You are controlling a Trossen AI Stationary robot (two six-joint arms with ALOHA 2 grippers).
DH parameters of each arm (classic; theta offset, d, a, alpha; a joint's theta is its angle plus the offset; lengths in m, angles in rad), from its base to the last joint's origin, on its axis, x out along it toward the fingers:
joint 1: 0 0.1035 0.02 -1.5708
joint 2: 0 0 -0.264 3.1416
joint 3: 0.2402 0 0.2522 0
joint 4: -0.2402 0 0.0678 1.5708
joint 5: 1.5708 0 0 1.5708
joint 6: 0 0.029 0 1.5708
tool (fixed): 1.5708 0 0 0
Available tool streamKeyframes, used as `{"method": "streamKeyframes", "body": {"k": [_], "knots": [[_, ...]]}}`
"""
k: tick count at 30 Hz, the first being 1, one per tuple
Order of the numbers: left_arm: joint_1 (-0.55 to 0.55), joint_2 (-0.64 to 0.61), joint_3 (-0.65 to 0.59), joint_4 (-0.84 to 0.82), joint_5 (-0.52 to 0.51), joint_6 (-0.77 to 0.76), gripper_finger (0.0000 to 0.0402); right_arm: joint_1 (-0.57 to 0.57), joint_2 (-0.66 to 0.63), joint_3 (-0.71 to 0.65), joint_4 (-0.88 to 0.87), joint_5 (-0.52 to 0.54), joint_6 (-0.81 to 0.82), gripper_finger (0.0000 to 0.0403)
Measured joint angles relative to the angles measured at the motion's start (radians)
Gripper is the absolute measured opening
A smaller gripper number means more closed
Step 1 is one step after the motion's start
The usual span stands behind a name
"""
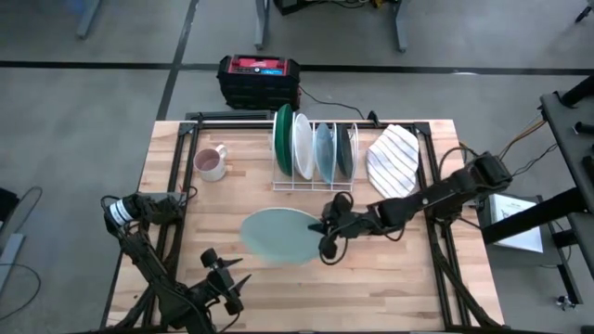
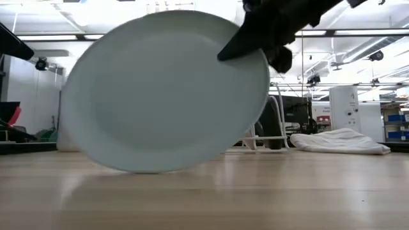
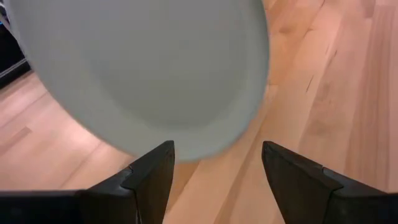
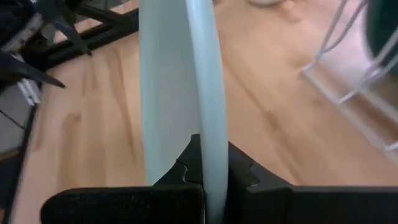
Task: Sort dishes
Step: Put the gray plate in the dishwasher rack
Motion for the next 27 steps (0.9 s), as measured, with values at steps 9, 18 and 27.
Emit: {"method": "streamKeyframes", "body": {"k": [9,18,27], "knots": [[0.0,0.0,-0.006,-0.007,-0.001,-0.008,0.0233,0.049,-0.169,0.038,-0.194,0.076,-0.211,0.0005],[0.0,0.0,-0.024,-0.004,0.001,-0.036,0.0233,0.068,-0.25,0.243,-0.546,0.262,-0.605,0.0006],[0.0,0.0,0.042,-0.053,0.032,-0.005,0.0233,0.068,-0.244,0.462,-0.664,0.359,-1.005,0.0007]]}}
